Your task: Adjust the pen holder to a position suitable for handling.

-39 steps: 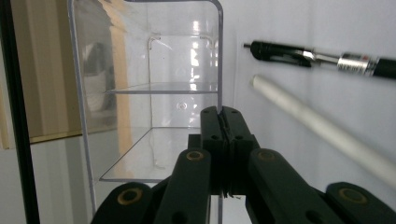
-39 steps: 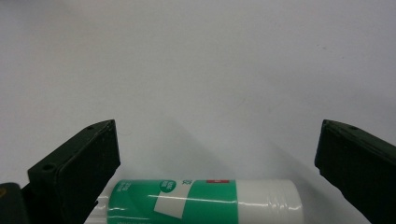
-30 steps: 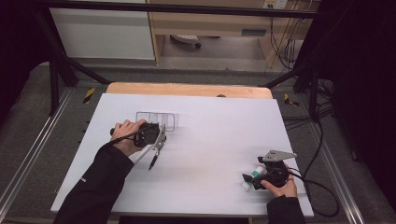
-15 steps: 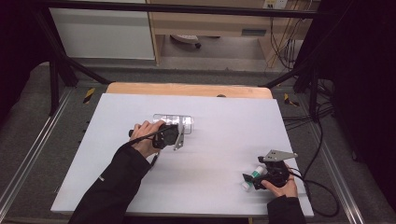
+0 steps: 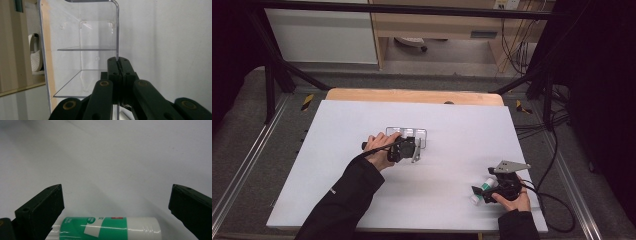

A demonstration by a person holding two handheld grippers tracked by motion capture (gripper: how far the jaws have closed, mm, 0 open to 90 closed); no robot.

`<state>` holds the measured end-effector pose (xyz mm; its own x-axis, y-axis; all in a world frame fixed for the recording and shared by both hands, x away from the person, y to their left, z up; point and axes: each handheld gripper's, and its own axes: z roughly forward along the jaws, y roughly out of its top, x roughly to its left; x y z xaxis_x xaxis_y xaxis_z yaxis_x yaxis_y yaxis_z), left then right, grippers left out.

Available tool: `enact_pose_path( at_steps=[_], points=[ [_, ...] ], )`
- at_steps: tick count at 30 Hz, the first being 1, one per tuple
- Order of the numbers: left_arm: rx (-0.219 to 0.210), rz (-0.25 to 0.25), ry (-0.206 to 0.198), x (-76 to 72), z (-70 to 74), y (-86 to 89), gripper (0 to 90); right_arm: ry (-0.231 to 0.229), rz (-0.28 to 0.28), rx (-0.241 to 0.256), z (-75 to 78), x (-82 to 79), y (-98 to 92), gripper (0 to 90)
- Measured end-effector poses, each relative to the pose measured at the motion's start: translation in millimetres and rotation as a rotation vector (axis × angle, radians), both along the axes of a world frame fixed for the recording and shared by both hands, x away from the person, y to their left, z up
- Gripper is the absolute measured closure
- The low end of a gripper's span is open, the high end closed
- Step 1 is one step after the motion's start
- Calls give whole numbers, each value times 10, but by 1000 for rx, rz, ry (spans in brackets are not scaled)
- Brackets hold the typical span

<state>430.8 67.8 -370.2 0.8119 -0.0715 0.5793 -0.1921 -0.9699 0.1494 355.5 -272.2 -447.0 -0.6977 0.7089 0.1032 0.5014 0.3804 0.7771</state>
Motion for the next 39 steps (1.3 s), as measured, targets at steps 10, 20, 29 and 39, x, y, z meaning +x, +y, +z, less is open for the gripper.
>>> enact_pose_path(
  at_steps=[10, 20, 29, 39],
  points=[
    [8, 5, 24, 13, -44, -91, 878, -1, 1, 1, 2, -1, -1, 5],
    [-55, 46, 2, 105, -8, -66, 826, -2, 1, -3, 5, -1, 5, 5],
    [-136, 87, -39, 245, -5, -28, 757, -5, 2, -1, 8, -1, 1, 5],
    [-167, 129, -122, 292, 40, 54, 575, -6, 3, 3, 12, -2, -2, 5]
  ],
)
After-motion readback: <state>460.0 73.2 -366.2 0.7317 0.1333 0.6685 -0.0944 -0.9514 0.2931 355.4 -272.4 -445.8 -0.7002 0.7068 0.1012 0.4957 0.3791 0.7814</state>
